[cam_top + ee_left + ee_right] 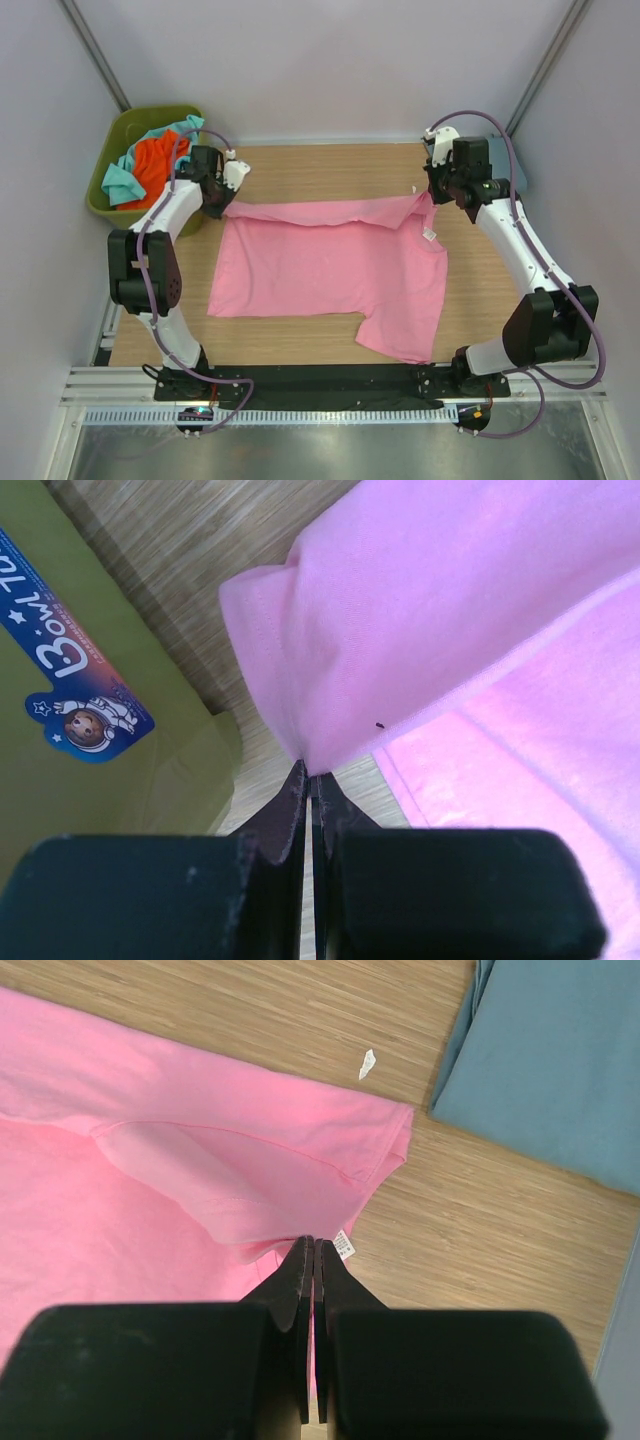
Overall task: Fold and stack the t-shirts
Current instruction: Fold the tshirt
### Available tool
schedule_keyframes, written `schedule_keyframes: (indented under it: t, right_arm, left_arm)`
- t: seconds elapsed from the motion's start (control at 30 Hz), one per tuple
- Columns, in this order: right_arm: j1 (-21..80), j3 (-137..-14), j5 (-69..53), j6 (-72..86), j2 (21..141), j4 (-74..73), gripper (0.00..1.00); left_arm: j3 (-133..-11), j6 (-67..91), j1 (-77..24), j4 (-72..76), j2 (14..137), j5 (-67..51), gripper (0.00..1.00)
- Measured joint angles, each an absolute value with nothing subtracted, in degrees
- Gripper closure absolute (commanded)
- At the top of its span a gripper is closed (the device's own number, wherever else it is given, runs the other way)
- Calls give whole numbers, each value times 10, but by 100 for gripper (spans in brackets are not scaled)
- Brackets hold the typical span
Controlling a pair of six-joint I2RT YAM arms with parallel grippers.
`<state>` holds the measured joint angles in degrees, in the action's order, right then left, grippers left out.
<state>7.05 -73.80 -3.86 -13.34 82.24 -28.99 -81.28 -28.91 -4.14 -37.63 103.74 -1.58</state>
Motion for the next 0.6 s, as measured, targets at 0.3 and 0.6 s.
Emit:
schedule_keyframes:
  t: [0.3,0.6]
  right_arm:
    - [70,-736,-40,-133,822,-291,99]
    - [70,-727,-41,-133,820,-292,99]
  left_arm:
    - [-823,-288,-41,-378,1055,-16,100]
    - [-798,-284,-41,-383,1056,-21,100]
